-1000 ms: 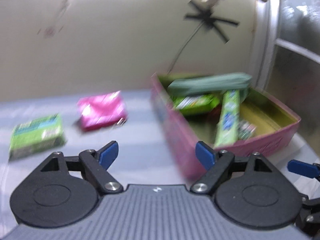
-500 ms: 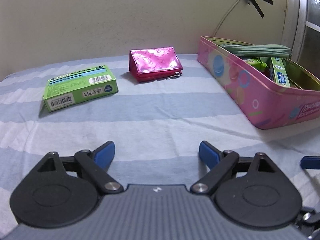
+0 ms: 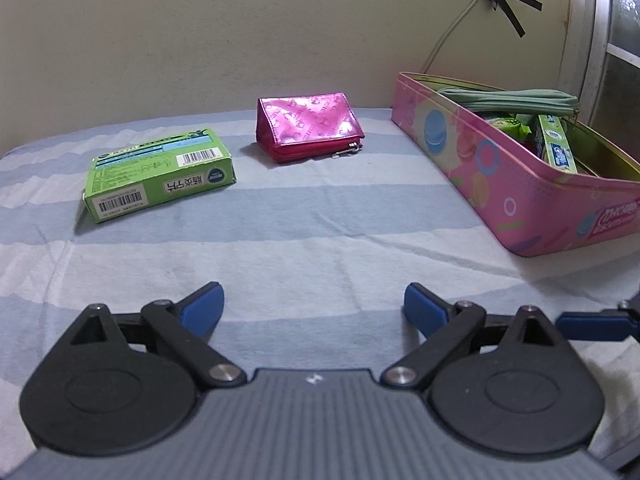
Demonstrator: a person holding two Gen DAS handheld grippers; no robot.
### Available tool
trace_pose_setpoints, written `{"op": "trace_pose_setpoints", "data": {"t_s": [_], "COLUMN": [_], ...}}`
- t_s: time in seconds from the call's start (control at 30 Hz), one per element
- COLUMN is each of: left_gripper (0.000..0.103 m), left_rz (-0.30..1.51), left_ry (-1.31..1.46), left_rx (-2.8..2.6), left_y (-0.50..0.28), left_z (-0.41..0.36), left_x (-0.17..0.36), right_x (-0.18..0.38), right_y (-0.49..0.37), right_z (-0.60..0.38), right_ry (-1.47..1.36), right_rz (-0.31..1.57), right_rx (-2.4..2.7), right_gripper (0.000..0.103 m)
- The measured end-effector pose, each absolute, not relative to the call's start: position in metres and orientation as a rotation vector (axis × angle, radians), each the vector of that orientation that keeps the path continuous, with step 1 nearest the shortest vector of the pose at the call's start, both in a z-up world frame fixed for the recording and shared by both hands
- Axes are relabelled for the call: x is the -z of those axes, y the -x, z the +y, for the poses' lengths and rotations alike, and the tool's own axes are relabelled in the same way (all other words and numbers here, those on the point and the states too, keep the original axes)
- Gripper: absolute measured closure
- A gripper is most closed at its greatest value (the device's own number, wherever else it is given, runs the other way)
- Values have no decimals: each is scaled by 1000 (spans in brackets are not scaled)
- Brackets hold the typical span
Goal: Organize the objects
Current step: 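Move the left gripper back toward the green box, then lower the left gripper onto the green box and grasp it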
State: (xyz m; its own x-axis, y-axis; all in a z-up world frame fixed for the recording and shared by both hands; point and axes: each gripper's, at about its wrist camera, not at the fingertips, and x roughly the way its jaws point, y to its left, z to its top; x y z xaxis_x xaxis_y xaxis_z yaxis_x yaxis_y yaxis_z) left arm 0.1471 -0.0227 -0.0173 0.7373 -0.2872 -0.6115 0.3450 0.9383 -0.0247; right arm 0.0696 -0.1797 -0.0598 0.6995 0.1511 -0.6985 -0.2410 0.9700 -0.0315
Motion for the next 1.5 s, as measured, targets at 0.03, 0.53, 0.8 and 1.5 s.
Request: {"op": "trace_pose_setpoints", "data": {"t_s": [0.03,0.53,0.8,1.5], "left_gripper": [4,3,3,4], "left_rz": [655,650,647,574], "left_ry": [-88,-11,33,319], "left_rx": [351,374,365,-65], "left_y": [-147,-152,-154,-186], "left_z": [-22,-10,-3,125], "left_x": [17,15,15,6], "right_x": [59,68,71,69], "right_y": [-74,-117,-135,-215], "right_z": [-177,-148,-143,-92], "right_ry": [137,128,98,140], "right_rz": [767,741,728,748], "right_rx": [-228,-251,-255,-394], "right_gripper": [12,4,3,7]}}
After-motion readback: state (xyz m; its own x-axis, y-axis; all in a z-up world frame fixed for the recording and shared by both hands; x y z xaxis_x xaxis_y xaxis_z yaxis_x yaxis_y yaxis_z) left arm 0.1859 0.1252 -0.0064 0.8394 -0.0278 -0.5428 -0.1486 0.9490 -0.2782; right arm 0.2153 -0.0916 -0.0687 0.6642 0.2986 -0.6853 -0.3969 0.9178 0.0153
